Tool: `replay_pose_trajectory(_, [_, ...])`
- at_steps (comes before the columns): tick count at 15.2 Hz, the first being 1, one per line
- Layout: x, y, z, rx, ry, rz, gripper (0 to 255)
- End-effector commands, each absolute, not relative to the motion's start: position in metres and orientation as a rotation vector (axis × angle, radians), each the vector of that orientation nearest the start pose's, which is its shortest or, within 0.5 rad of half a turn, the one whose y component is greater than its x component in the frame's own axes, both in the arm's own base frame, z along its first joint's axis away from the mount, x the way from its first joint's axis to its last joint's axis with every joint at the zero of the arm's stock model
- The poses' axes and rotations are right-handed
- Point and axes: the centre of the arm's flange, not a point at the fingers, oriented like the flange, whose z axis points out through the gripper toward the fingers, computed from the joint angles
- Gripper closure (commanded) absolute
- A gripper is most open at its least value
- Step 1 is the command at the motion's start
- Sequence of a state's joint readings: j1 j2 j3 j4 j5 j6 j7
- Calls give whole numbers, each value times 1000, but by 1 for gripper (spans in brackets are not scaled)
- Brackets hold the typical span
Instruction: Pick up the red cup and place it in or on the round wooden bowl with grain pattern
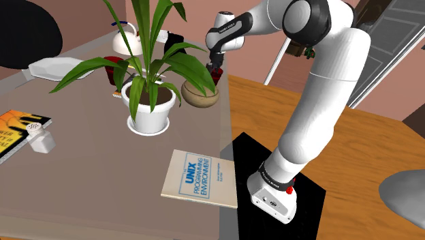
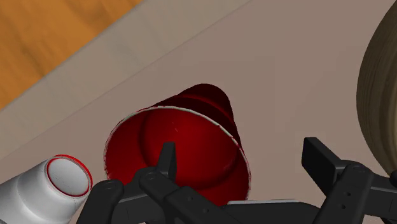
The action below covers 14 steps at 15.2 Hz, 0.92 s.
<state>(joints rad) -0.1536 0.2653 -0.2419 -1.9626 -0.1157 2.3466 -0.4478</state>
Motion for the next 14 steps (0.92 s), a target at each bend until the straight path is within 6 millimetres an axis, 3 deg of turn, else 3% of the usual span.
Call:
replay_pose_trajectory(1, [571,-234,354,-3320,-233,-88,0])
replay_pose_trajectory(6, [571,-234,354,-3320,-233,-88,0])
replay_pose_trajectory(7, [571,-234,354,-3320,-233,-88,255])
replay_pose_trajectory(14, [571,-234,354,-3320,-233,-88,255])
